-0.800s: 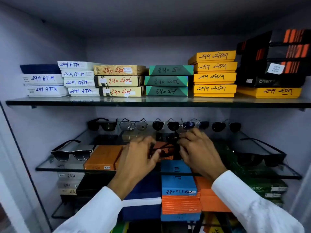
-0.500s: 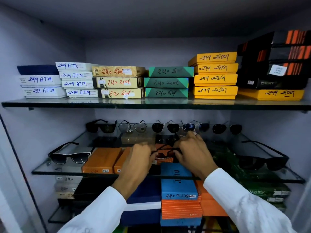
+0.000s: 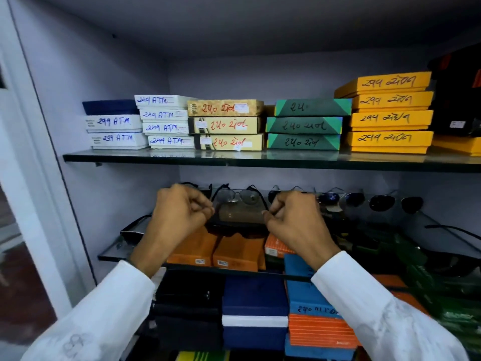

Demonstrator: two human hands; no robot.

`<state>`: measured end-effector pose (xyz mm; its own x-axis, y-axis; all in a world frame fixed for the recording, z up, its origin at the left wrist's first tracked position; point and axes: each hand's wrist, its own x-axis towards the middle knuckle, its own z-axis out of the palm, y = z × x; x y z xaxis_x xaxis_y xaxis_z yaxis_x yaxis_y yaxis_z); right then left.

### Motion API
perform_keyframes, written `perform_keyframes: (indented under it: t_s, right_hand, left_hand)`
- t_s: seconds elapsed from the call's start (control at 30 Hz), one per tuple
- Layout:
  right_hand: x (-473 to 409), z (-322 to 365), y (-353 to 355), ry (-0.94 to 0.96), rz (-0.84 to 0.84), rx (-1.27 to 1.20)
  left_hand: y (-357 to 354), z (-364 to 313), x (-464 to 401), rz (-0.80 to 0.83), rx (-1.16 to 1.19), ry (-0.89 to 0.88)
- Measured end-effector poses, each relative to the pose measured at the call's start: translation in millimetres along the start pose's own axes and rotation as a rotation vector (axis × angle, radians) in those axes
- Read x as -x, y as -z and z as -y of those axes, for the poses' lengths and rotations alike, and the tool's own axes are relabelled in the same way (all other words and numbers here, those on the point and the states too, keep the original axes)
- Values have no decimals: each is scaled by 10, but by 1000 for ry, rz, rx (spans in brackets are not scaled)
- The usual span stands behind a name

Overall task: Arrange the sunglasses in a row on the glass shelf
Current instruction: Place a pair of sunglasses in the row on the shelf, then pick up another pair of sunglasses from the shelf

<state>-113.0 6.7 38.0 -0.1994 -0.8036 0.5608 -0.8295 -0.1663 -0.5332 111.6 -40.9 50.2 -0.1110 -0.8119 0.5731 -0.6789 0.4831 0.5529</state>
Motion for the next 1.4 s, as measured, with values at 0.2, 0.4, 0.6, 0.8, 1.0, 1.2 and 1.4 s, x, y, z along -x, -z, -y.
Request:
perform_keyframes:
  t_s: [0.2, 0.4, 0.6, 0.8, 1.0, 1.2, 1.4]
  right_hand:
    - [-91, 173, -283, -30, 79, 35]
    - [-91, 166, -492, -82, 132, 60]
    - [-59, 149, -569, -98, 102, 77]
    - [135, -61, -317, -77, -56, 212]
    - [226, -566, 175, -140, -200, 533]
    - [226, -859, 261, -139, -121, 518]
    - [277, -1011, 409, 44, -94, 369]
  left_hand:
    - [154, 244, -160, 150, -146, 80]
    - [119, 375, -199, 202, -251, 42]
    - [66, 416, -208, 268, -333, -6]
    - [4, 320, -148, 130, -330, -88]
    - [-242, -169, -15, 54, -174, -275]
    - [-838, -718, 46, 210, -26, -359]
    - [-1261, -952, 73, 266, -42, -364]
